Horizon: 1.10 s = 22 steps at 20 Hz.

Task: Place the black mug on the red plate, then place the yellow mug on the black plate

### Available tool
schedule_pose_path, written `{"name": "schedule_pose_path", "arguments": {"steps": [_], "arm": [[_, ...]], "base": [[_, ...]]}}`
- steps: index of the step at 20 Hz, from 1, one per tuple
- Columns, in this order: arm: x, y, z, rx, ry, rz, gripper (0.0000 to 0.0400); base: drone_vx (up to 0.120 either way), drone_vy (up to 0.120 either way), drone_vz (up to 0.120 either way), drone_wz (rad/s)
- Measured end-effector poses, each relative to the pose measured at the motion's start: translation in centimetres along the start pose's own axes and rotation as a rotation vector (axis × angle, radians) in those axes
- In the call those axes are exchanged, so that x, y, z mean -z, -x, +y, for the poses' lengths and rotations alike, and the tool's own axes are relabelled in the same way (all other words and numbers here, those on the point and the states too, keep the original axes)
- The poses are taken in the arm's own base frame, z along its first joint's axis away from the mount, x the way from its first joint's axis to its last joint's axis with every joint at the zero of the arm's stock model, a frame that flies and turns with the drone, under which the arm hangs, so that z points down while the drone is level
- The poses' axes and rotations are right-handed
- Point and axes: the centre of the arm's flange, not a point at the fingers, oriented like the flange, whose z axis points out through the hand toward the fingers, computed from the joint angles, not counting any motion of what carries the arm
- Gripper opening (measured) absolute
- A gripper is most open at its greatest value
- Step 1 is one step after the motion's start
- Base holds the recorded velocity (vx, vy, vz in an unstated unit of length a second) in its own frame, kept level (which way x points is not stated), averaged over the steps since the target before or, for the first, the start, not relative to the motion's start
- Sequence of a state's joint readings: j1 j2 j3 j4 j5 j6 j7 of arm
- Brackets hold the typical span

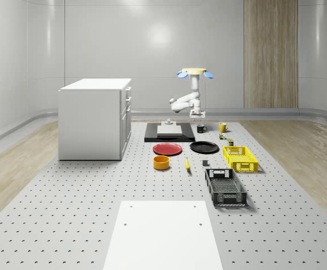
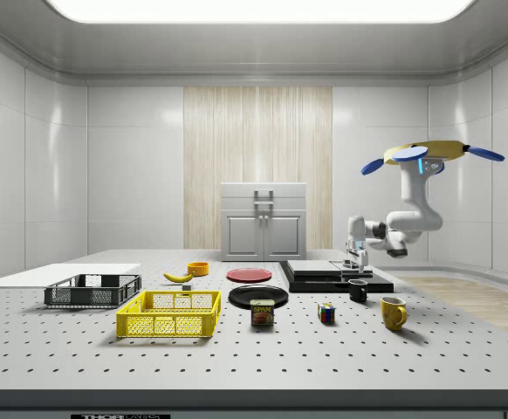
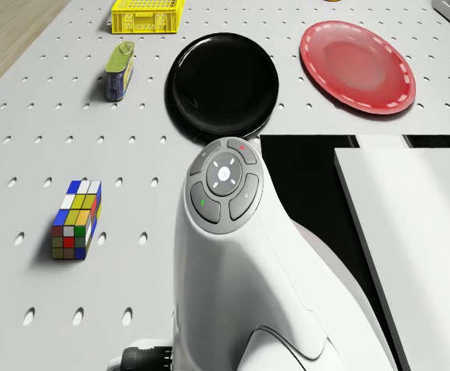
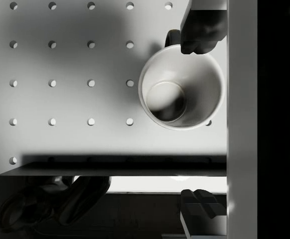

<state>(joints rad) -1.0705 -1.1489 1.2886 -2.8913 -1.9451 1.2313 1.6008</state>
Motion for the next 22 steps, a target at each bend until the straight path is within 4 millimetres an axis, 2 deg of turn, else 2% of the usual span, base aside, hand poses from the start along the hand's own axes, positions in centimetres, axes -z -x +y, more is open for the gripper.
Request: {"name": "schedule_pose_path", "arguments": {"steps": [2, 6, 15, 22], "arm": [[0.0, 0.0, 0.0, 0.0, 0.0, 0.0, 0.04], [-0.1, 0.0, 0.0, 0.0, 0.001, 0.001, 0.04], [-2.8, 0.0, 0.0, 0.0, 0.001, 0.001, 0.04], [-3.8, -0.9, -0.9, -0.001, 0.001, 0.001, 0.04]], "base": [[0.0, 0.0, -0.08, 0.0], [0.0, 0.0, 0.0, 0.0], [0.0, 0.0, 0.0, 0.0], [0.0, 0.0, 0.0, 0.0]]}}
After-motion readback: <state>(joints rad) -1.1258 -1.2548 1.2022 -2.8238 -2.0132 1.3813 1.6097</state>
